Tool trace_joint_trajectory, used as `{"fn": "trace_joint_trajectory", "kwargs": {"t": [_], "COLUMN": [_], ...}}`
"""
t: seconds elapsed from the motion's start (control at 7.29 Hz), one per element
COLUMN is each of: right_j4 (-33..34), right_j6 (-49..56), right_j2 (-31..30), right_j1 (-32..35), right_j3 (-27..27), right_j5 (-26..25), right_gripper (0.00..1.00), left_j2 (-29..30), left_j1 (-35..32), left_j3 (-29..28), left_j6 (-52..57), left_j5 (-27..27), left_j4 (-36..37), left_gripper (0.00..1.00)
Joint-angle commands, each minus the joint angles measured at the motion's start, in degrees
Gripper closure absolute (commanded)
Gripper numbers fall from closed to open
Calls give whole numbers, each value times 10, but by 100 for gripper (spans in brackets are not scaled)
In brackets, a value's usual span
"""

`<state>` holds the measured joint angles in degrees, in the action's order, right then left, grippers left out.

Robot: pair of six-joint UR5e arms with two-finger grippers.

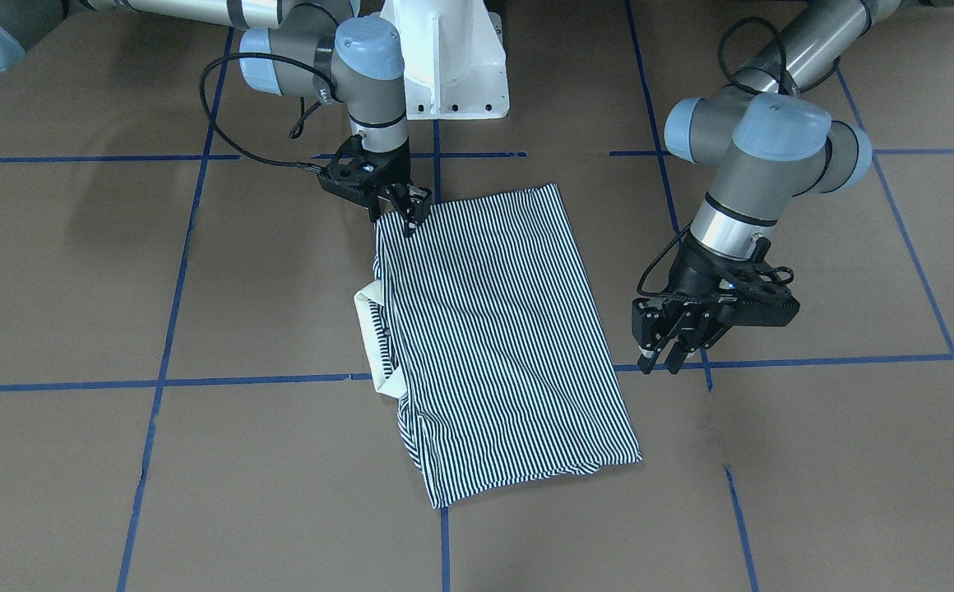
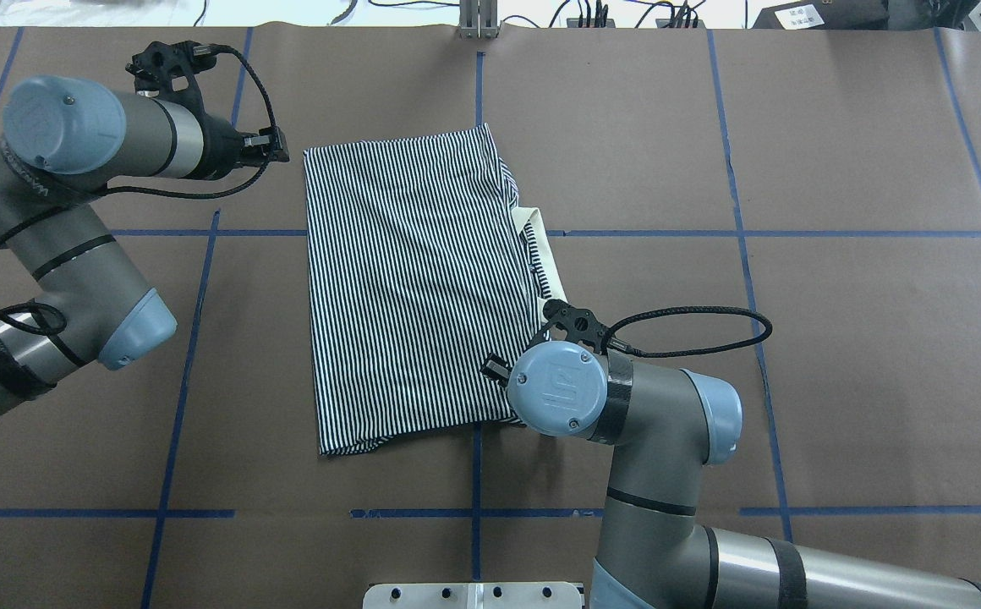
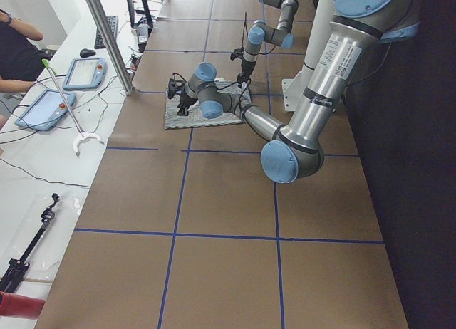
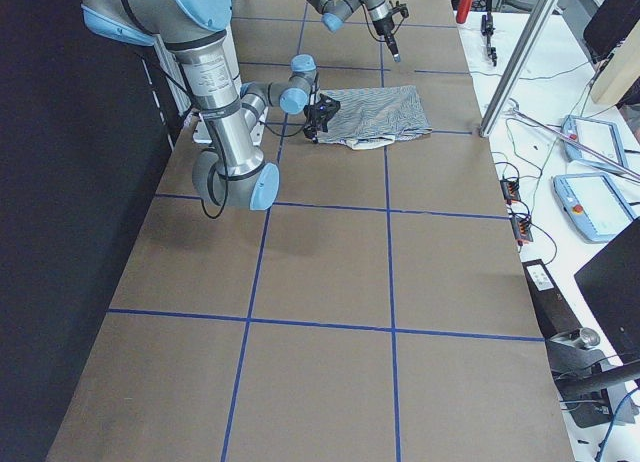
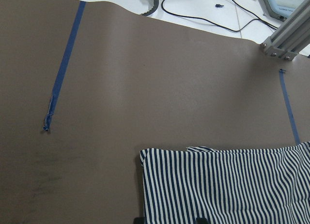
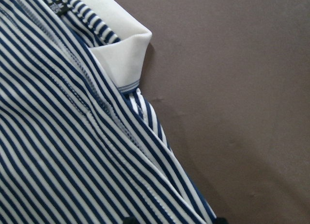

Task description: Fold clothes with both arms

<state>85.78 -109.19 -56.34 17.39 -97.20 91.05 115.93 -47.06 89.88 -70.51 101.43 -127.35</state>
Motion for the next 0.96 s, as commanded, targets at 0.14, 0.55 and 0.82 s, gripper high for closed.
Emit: {"fn": "trace_joint_trajectory", "kwargs": {"t": [0.14,0.55,0.82], "right_j4": [1,-4,0], "right_j6": [-1,0,2], "right_j2": [-1,4,0], "right_j1": [-1,-4,-3], "right_j3": [1,2,-24], "right_j5": [0,2,-1], "right_gripper": [90,100,100], "left_j2": [0,0,-10], "left_j1": [0,-1,2], "left_j3": [-1,0,16], "left_j6": [-1,-1,-39], "left_j5": [0,0,15], "left_j4": [0,0,3], "left_gripper": [54,54,54]}}
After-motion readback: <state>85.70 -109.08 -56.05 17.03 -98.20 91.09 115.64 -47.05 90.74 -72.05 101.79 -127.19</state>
